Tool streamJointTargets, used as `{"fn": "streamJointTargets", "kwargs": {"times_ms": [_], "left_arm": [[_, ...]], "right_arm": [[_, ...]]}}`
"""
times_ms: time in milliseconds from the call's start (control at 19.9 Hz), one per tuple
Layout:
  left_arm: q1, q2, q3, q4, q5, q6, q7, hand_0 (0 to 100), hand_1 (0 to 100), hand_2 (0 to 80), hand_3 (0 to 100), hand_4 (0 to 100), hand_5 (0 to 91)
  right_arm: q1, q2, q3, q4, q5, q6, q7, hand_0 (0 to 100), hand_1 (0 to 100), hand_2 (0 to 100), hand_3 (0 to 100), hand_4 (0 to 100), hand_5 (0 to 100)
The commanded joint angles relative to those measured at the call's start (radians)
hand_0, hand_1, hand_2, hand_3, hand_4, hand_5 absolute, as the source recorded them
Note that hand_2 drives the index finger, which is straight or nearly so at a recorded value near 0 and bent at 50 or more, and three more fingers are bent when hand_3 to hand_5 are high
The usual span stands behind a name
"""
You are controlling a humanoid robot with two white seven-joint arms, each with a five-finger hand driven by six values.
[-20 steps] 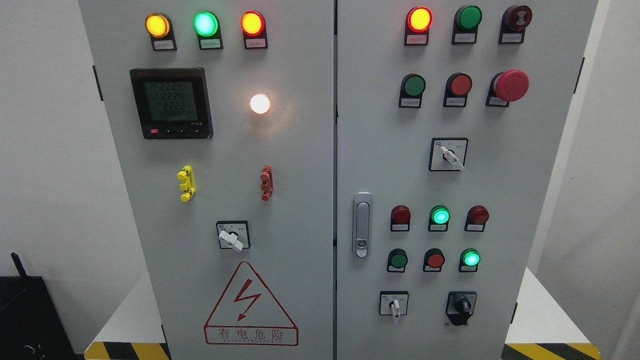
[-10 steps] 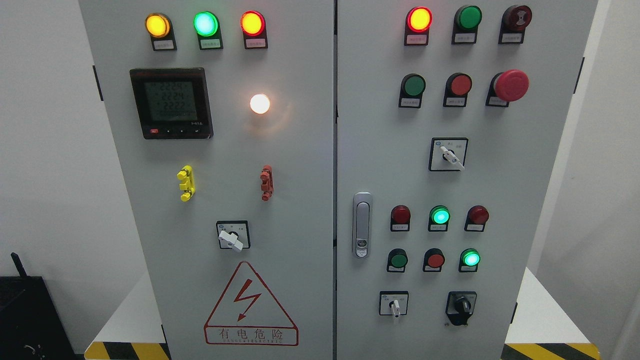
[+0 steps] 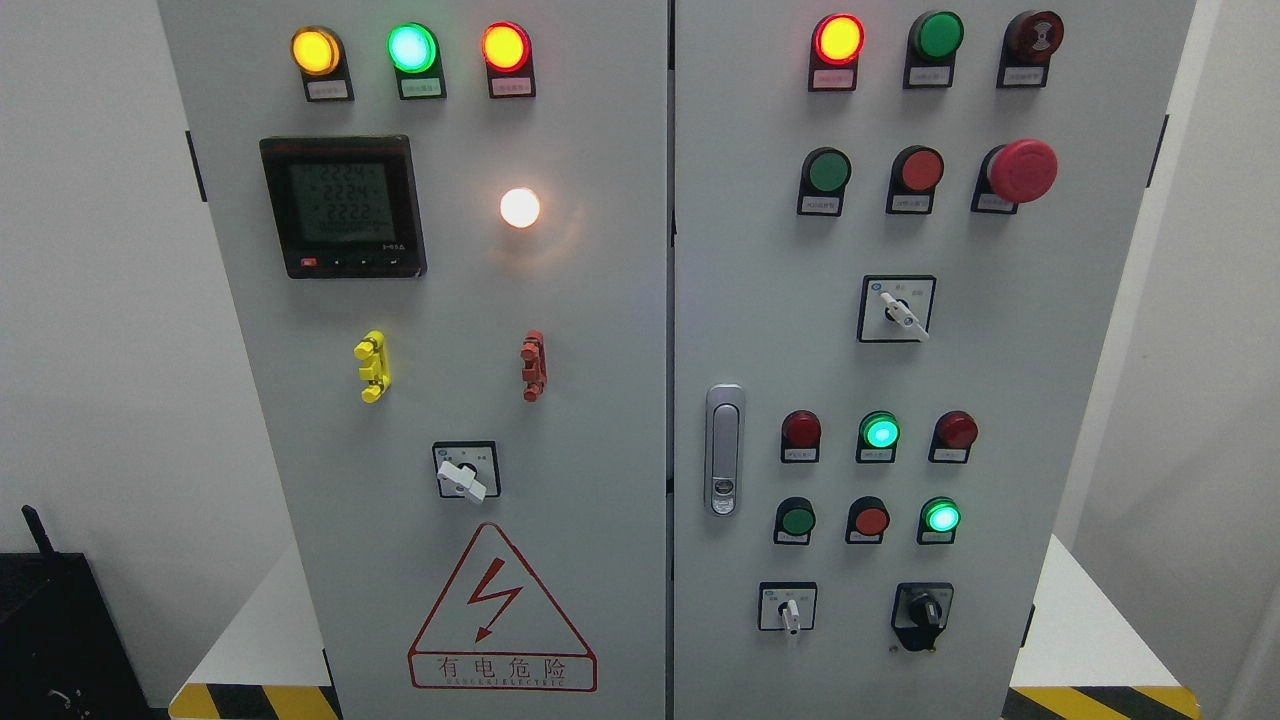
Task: Flip black knob to close circuit
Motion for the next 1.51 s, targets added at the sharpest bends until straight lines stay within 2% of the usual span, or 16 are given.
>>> {"fn": "streamJointTargets", "kwargs": {"times_ms": [0, 101, 352, 553, 603, 704, 754, 804, 854, 905, 1005, 1055, 1106, 1206, 1457], "left_arm": [[0.000, 0.001, 0.011, 0.000, 0.008, 0.000, 0.001, 0, 0, 0.0, 5, 2, 0.0], [0.000, 0.001, 0.011, 0.000, 0.008, 0.000, 0.001, 0, 0, 0.0, 5, 2, 0.0], [0.000, 0.000, 0.011, 0.000, 0.008, 0.000, 0.001, 0, 0, 0.0, 5, 2, 0.0], [0.000, 0.001, 0.011, 0.001, 0.008, 0.000, 0.001, 0, 0, 0.0, 5, 2, 0.0], [0.000, 0.001, 0.011, 0.000, 0.008, 0.000, 0.001, 0, 0, 0.0, 5, 2, 0.0], [0.000, 0.000, 0.011, 0.000, 0.008, 0.000, 0.001, 0, 0, 0.0, 5, 2, 0.0], [0.000, 0.001, 0.011, 0.000, 0.008, 0.000, 0.001, 0, 0, 0.0, 5, 2, 0.0], [0.000, 0.000, 0.011, 0.000, 0.008, 0.000, 0.001, 0, 0, 0.0, 5, 2, 0.0], [0.000, 0.000, 0.011, 0.000, 0.008, 0.000, 0.001, 0, 0, 0.0, 5, 2, 0.0], [0.000, 0.000, 0.011, 0.000, 0.008, 0.000, 0.001, 0, 0, 0.0, 5, 2, 0.0], [0.000, 0.000, 0.011, 0.000, 0.008, 0.000, 0.001, 0, 0, 0.0, 5, 2, 0.0], [0.000, 0.000, 0.011, 0.000, 0.008, 0.000, 0.001, 0, 0, 0.0, 5, 2, 0.0], [0.000, 0.000, 0.011, 0.000, 0.008, 0.000, 0.001, 0, 0, 0.0, 5, 2, 0.0], [0.000, 0.001, 0.011, 0.000, 0.008, 0.000, 0.001, 0, 0, 0.0, 5, 2, 0.0], [0.000, 0.000, 0.011, 0.000, 0.008, 0.000, 0.001, 0, 0, 0.0, 5, 2, 0.0]], "right_arm": [[0.092, 0.026, 0.088, -0.711, -0.167, -0.001, -0.002, 0, 0, 0, 0, 0, 0], [0.103, 0.018, 0.085, -0.826, -0.173, -0.008, 0.001, 0, 0, 0, 0, 0, 0], [0.132, 0.026, 0.062, -1.094, -0.174, -0.019, -0.002, 0, 0, 0, 7, 0, 0], [0.167, 0.026, 0.056, -1.358, -0.168, -0.021, -0.019, 0, 0, 1, 12, 9, 0], [0.167, 0.026, 0.050, -1.413, -0.165, -0.019, -0.031, 0, 0, 8, 19, 16, 0], [0.166, 0.026, 0.036, -1.507, -0.135, -0.021, -0.069, 0, 1, 16, 30, 26, 7], [0.163, 0.027, 0.028, -1.536, -0.094, -0.021, -0.077, 0, 2, 23, 41, 35, 18], [0.161, 0.029, 0.011, -1.555, -0.028, -0.030, -0.079, 0, 3, 26, 45, 39, 26], [0.158, 0.029, -0.015, -1.564, 0.055, -0.053, -0.082, 0, 10, 33, 55, 49, 50], [0.152, 0.029, -0.041, -1.564, 0.162, -0.080, -0.095, 0, 16, 36, 59, 52, 53], [0.120, 0.029, -0.094, -1.560, 0.360, -0.126, -0.164, 0, 23, 41, 65, 55, 53], [0.103, 0.029, -0.110, -1.560, 0.437, -0.139, -0.198, 0, 28, 46, 69, 58, 55], [0.092, 0.023, -0.119, -1.561, 0.492, -0.148, -0.209, 0, 30, 48, 71, 59, 57], [0.065, 0.017, -0.128, -1.567, 0.578, -0.151, -0.209, 0, 37, 59, 79, 67, 66], [-0.023, 0.012, -0.132, -1.606, 0.851, -0.131, -0.209, 0, 37, 71, 92, 71, 74]]}}
